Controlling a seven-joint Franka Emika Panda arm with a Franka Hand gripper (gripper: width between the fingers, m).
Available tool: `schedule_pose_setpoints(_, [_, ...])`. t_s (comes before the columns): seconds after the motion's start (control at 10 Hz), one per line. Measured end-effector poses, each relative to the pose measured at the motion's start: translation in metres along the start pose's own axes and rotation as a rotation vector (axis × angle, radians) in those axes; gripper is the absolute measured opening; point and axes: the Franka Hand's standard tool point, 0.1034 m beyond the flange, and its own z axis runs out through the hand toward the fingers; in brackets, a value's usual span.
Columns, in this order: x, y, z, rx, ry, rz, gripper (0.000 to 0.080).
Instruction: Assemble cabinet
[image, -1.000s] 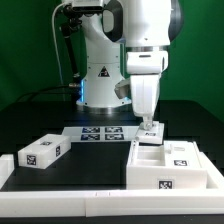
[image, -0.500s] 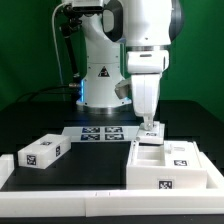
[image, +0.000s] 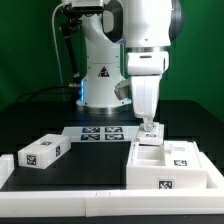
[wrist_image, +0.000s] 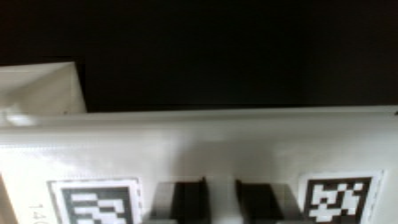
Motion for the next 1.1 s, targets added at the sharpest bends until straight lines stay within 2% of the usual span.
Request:
schedule_pose_setpoints(0.4, [-0.0005,0.0062,-0.0021,-0.007,0.002,0.004,0.0069])
schedule_pose_setpoints(1.1, [-0.0048,0.0058,0.0006,-0.002,0.001,-0.067,0.0069])
